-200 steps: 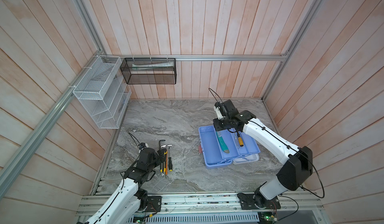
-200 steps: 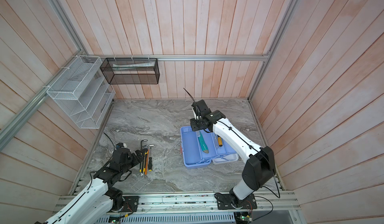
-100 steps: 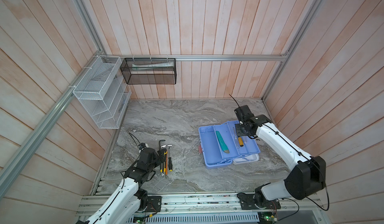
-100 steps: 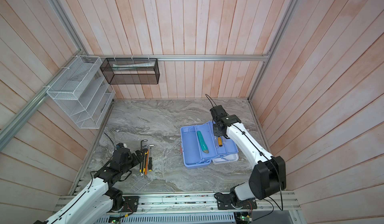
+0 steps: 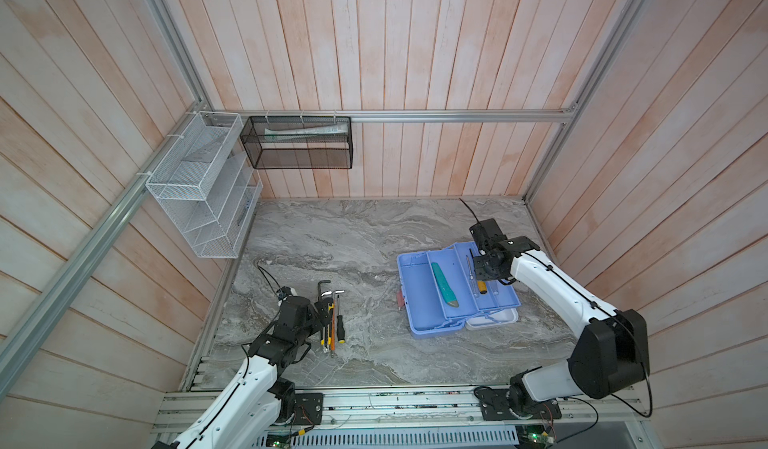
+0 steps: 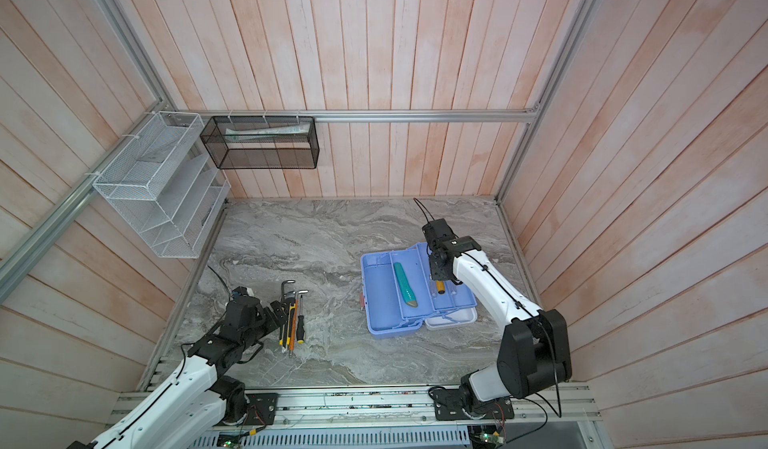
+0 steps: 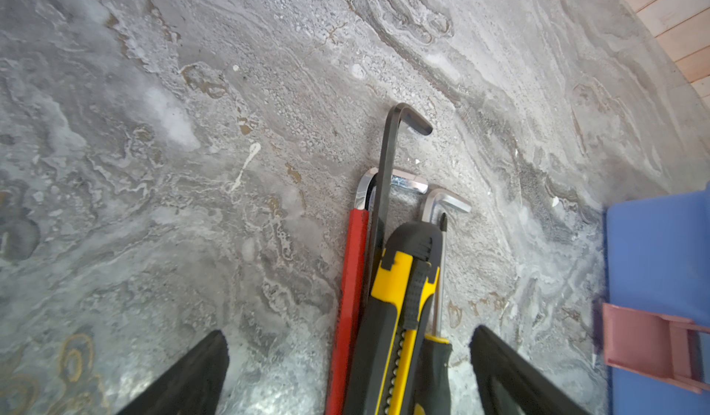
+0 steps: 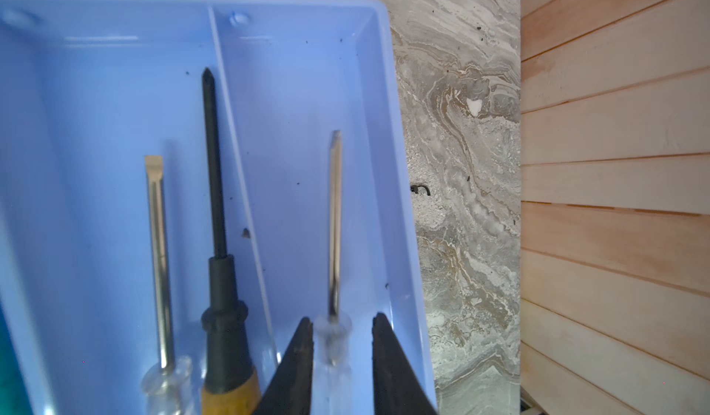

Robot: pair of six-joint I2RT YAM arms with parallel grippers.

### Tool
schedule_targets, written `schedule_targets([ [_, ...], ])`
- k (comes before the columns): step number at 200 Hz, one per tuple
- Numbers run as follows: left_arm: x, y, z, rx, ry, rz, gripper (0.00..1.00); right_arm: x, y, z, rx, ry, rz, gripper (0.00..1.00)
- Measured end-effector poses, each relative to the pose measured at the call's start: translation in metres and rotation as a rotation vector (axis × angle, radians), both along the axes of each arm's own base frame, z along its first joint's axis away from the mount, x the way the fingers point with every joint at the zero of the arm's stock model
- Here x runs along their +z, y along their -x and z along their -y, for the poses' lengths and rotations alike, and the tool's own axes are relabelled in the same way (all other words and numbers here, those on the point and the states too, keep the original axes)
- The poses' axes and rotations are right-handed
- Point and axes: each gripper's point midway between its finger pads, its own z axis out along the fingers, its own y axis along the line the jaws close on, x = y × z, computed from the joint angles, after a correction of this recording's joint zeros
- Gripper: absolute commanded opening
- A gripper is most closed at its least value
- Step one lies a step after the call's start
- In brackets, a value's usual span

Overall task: Pack the tool kit
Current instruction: 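Carry the clear screwdriver into the blue tray with the right gripper, then move the right gripper back to the yellow-black screwdriver in the pile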

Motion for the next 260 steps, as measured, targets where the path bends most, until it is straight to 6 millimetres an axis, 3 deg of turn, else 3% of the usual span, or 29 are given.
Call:
schedule_targets([
  [34, 0.000, 0.000, 0.000, 0.000, 0.000, 0.000, 1.00, 0.006, -0.005, -0.002, -0.001, -0.005, -0.007, 0.39],
  [60, 0.000, 0.000, 0.000, 0.000, 0.000, 0.000, 1.00, 0.034, -0.020, -0.021, 0.030, -0.048, 0.053, 0.40],
  [79, 0.000, 0.000, 0.000, 0.001, 0.000, 0.000, 1.00, 0.057, -0.029, -0.066, 0.118, -0.135, 0.134, 0.40],
  [106, 0.000, 0.000, -0.002, 0.015, -0.005, 0.000, 1.00, 0.068, -0.018, -0.181, 0.344, -0.368, 0.196, 0.41],
  [130, 0.001, 0.000, -0.005, 0.031, -0.006, 0.004, 1.00, 0.045, 0.009, -0.279, 0.523, -0.544, 0.129, 0.42],
  [156, 0.003, 0.000, -0.006, 0.044, -0.004, 0.014, 1.00, 0.000, 0.035, -0.344, 0.623, -0.603, -0.001, 0.42],
  [189, 0.005, 0.000, -0.009, 0.055, -0.006, 0.021, 1.00, -0.040, 0.061, -0.387, 0.682, -0.623, -0.131, 0.43],
  [260, -0.001, 0.006, -0.024, 0.149, -0.020, -0.012, 1.00, -0.076, 0.105, -0.450, 0.783, -0.614, -0.285, 0.43],
])
